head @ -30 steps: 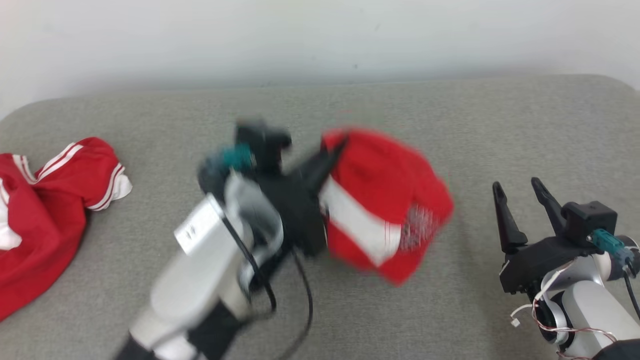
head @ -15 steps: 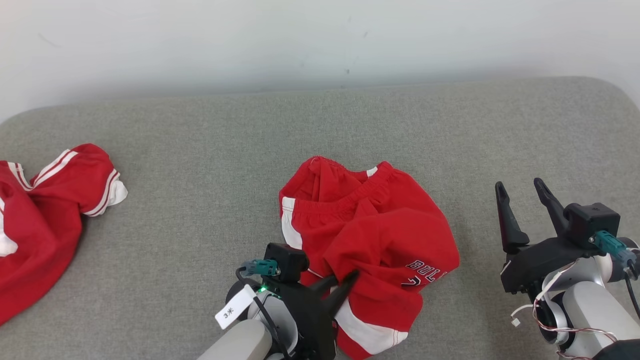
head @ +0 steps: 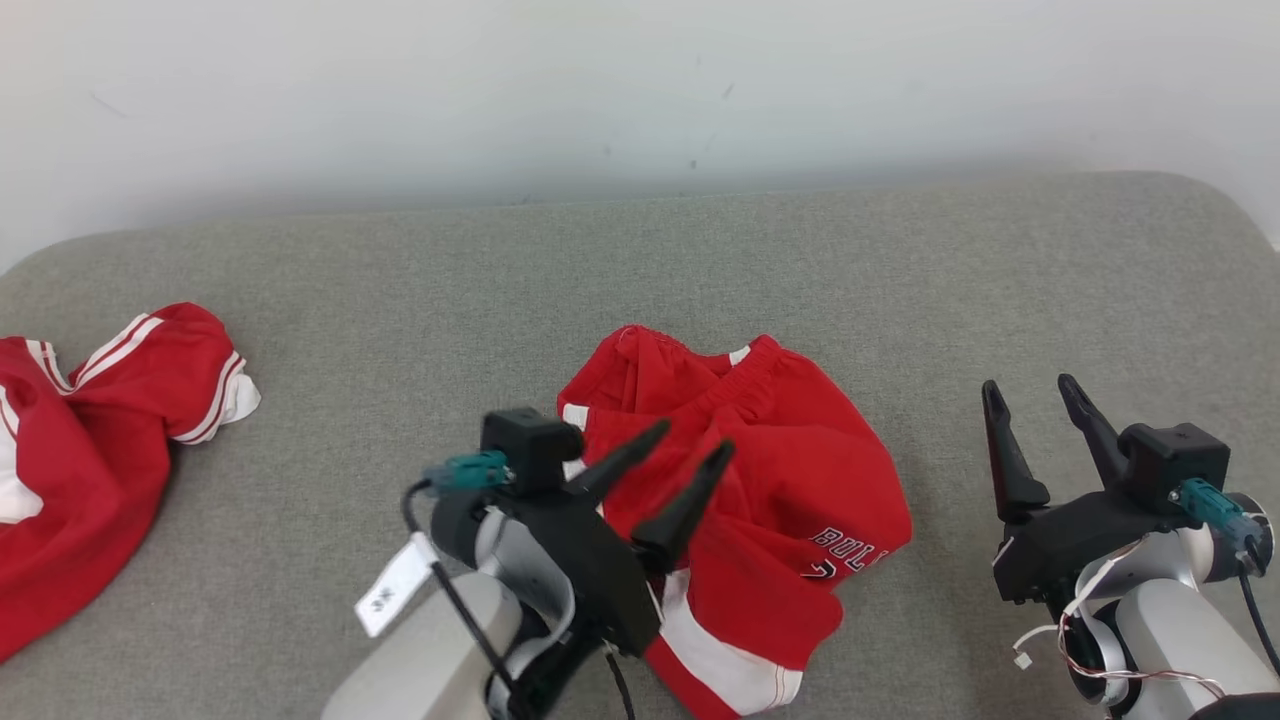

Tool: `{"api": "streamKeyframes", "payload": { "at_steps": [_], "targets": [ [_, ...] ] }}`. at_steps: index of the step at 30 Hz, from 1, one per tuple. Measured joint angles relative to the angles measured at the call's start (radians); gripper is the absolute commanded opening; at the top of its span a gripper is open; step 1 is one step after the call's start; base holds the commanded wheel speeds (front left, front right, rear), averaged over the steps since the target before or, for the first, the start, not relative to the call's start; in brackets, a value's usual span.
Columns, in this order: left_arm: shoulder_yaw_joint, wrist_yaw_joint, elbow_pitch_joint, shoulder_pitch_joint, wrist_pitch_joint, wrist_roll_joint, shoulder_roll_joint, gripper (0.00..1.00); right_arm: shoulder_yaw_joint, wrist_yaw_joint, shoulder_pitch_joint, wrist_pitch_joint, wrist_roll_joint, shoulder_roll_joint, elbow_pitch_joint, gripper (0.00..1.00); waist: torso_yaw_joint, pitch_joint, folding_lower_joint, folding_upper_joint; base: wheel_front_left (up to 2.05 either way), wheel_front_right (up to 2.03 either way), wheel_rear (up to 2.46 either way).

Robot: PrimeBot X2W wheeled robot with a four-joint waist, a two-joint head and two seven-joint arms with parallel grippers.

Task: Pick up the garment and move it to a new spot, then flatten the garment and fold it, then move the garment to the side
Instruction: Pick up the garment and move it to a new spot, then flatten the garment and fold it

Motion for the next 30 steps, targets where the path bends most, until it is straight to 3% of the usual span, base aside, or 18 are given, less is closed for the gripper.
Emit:
{"api": "streamKeyframes", "payload": {
  "at_steps": [5,10,30],
  "targets": [
    [0.016,0.032,-0.005,-0.019,0.001,0.033,0.048,1.00,-0.003,0.000,0.021,-0.001,0.007,-0.001,0.001,1.00,-0.009,0.004,0.0000,0.0000,0.00,0.00,0.00],
    [-0.047,0.027,0.090,-0.107,0.050,0.161,0.170,1.00,0.015,0.002,0.014,0.001,0.007,0.010,-0.009,1.00,-0.028,0.013,0.0001,0.0000,0.00,0.00,0.00],
    [-0.156,-0.015,0.380,-0.279,0.114,0.233,0.206,1.00,0.030,0.013,-0.049,0.013,0.004,0.002,-0.033,1.00,-0.167,0.102,0.0001,0.0002,0.00,0.00,0.00]
  ]
}}
